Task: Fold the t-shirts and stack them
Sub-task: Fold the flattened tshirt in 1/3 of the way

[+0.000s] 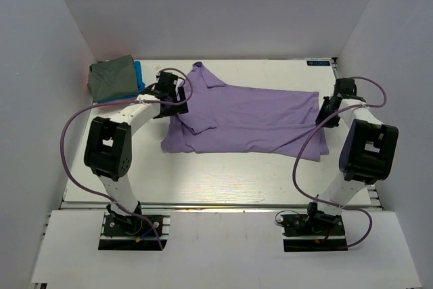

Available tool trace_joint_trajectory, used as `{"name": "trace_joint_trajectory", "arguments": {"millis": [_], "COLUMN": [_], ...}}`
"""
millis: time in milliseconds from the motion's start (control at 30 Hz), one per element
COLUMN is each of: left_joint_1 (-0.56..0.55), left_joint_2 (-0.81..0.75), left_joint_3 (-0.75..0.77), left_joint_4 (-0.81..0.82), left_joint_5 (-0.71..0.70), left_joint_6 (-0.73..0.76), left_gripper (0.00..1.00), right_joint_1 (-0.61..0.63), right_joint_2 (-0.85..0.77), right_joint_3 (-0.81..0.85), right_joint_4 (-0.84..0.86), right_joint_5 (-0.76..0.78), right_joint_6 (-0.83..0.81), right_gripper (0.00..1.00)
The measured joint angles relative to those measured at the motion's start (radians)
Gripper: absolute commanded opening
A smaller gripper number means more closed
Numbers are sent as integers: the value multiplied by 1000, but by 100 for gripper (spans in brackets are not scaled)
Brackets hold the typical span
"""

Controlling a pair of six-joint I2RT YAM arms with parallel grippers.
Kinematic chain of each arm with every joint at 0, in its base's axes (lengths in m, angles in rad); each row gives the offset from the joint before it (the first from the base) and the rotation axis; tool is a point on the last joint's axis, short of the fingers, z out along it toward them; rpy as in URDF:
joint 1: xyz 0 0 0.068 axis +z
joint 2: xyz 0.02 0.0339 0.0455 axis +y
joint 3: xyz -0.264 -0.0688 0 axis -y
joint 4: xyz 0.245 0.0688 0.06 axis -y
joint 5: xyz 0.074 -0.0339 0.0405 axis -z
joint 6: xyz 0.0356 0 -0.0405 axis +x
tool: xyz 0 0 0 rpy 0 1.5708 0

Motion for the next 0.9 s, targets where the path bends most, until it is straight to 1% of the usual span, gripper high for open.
{"name": "trace_joint_trajectory", "arguments": {"millis": [33,100,133,267,367,500,567,667,700,767,800,900], "left_joint_1": [7,23,28,48,52,52,51,51,51,51,51,51], "left_joint_2": [9,24,26,-16,-129,-331,-384,-397,-397,-396,-391,-352], "left_joint_3": [13,50,63,44,-82,-329,-405,-459,-467,-478,-479,-479], "left_joint_4": [-6,-24,-26,-26,-20,-8,-6,10,19,40,51,83], "left_joint_5": [0,0,1,23,58,108,128,133,133,133,133,132], "left_joint_6": [-1,0,0,-5,-21,-41,-51,-60,-62,-64,-66,-71], "left_gripper": [99,99,99,99,99,99,98,91,86,82,74,64], "right_joint_1": [1,2,2,2,1,-2,-8,-15,-17,-21,-24,-34], "right_joint_2": [8,16,16,-19,-122,-307,-361,-377,-377,-374,-371,-360], "right_joint_3": [8,25,31,34,-39,-189,-259,-341,-366,-397,-406,-418], "right_joint_4": [-2,-8,-10,-22,-13,-35,-39,-48,-52,-64,-66,-64], "right_joint_5": [-2,-1,0,8,29,64,80,84,85,89,92,104], "right_joint_6": [-8,-19,-19,-11,36,120,163,205,217,236,243,256], "right_gripper": [52,79,89,90,90,90,90,90,88,88,87,86]}}
